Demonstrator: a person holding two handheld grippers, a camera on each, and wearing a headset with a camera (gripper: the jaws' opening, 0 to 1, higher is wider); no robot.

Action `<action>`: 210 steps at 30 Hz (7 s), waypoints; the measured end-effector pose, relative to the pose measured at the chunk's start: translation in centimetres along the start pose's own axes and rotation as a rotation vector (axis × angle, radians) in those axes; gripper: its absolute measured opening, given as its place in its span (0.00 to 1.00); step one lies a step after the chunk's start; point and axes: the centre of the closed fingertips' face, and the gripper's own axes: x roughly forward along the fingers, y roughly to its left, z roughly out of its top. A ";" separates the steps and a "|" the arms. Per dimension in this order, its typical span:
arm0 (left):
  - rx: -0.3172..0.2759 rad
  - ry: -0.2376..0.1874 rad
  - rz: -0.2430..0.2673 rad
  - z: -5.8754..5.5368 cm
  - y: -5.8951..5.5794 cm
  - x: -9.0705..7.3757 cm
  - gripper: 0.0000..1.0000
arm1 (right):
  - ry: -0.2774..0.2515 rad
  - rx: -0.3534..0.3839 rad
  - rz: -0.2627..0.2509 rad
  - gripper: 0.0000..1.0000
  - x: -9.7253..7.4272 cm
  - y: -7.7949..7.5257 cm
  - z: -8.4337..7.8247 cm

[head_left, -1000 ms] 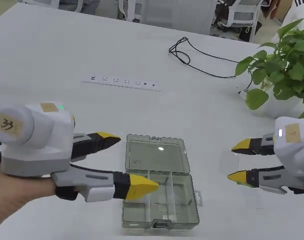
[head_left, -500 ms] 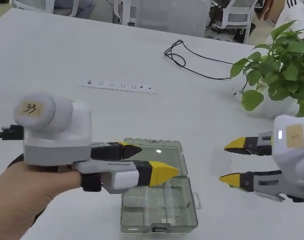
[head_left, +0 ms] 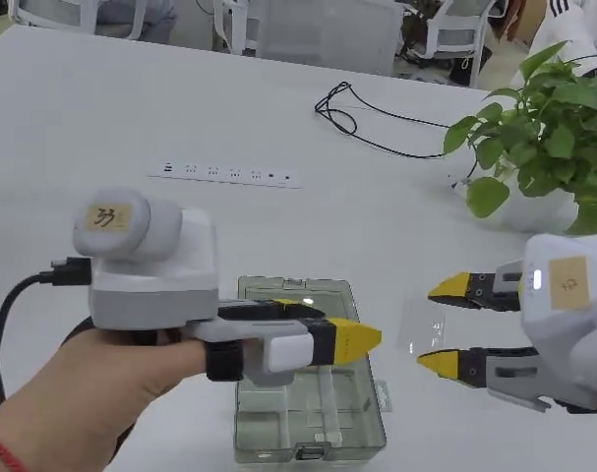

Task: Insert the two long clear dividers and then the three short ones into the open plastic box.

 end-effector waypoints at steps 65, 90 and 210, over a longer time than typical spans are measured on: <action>0.170 0.028 -0.135 -2.6 -2.2 0.2 0.00 | -0.167 0.106 0.184 0.28 -1.8 1.6 4.3; 0.497 0.022 -0.275 -5.4 -4.4 -2.7 0.00 | -0.265 0.136 0.733 0.05 -1.6 7.3 7.1; 0.431 0.091 0.070 -8.2 6.0 -5.9 1.00 | -0.168 0.136 0.568 0.03 10.8 4.3 0.9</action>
